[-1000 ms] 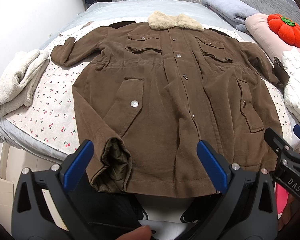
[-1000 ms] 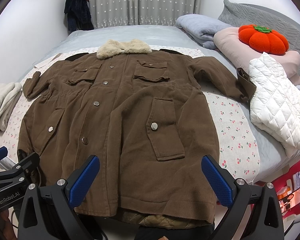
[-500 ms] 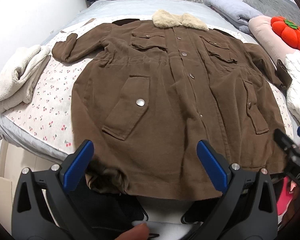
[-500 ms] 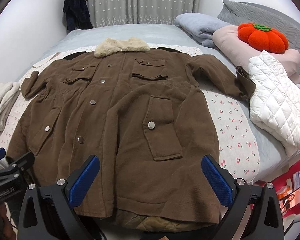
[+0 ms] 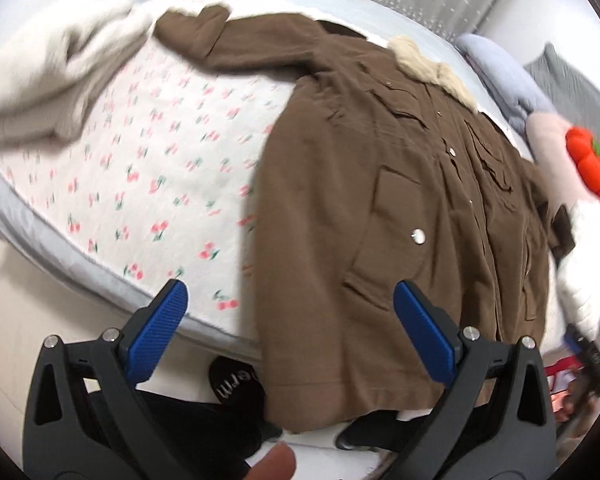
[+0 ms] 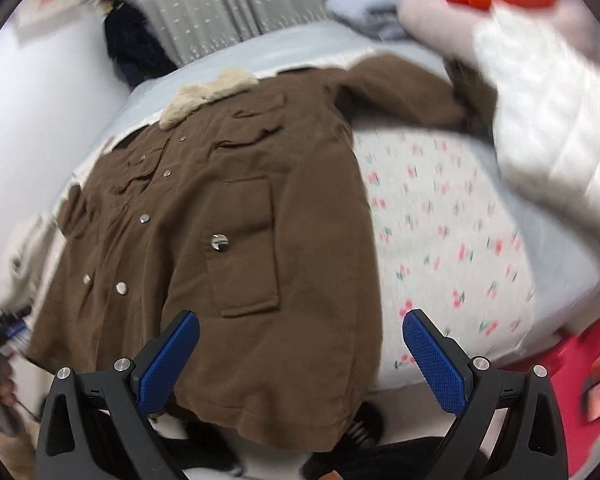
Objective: Fold large clothes
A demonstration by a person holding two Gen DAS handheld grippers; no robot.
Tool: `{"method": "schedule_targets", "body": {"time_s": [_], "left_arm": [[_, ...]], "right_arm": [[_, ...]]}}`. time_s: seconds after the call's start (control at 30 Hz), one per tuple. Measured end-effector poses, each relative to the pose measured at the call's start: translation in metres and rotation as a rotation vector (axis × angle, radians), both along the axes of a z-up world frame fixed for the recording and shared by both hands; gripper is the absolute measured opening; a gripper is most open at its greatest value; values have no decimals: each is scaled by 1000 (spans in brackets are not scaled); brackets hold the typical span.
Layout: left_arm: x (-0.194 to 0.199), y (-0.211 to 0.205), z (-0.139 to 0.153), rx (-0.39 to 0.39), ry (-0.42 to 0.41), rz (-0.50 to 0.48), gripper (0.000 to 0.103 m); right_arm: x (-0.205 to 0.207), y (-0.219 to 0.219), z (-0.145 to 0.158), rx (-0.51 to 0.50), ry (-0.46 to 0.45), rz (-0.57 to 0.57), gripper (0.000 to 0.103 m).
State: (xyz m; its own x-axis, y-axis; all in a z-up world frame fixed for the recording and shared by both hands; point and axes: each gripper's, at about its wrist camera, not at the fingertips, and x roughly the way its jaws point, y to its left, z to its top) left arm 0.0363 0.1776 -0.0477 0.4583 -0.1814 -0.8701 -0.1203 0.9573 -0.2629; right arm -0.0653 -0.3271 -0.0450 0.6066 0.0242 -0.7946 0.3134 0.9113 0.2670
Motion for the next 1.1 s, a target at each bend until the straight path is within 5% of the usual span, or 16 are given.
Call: {"method": "schedule_targets", "body": {"time_s": [0.17,0.27,0.3,0.37,0.43,0.47,0.5,0.53,0.6,0.67,0.77,0.9,1.0,1.1], "left_arm": [[-4,13,-32,-234,102,-66,90],[-7,4,-43,-320,129,-121,71],[-8,-1,-48,-332,152,-139,57],[-10,-8,-54,-327,194,-163,28],[-17,-9,-51,-301,191,-158,18],[-21,-7,-47,-288,172,-152,17],[-24,-3,-41,-284,151,-143,16],[-28,5,-34,-285,116,-128,16],[-34,16,-22,-273,69,-104,15],[-38,26,-15,-244,34,-82,15],[-32,29,-35,-173,101,-74,15],[-16,7,-89,-49,248,-88,18],[-10,-2,-83,1,242,-85,31],[-7,-12,-60,83,198,-107,44]], "right_arm": [[-9,-23,-23,186,-9,-11,103],[-10,-25,-38,278,-1,3,100],[-10,-23,-43,290,10,6,98],[-6,-19,-55,309,44,11,90],[-4,-12,-68,317,85,25,62],[-3,-10,-71,298,97,26,50],[-4,-6,-70,252,109,28,20],[-7,-5,-67,240,105,32,8],[-19,-10,-53,274,50,41,7],[-36,-14,-31,200,10,18,6],[-58,-30,-9,137,-21,-46,6],[-52,-44,-37,69,132,-83,5],[-45,-45,-62,-101,295,-170,6],[-53,-54,-52,14,222,-189,13]]}}
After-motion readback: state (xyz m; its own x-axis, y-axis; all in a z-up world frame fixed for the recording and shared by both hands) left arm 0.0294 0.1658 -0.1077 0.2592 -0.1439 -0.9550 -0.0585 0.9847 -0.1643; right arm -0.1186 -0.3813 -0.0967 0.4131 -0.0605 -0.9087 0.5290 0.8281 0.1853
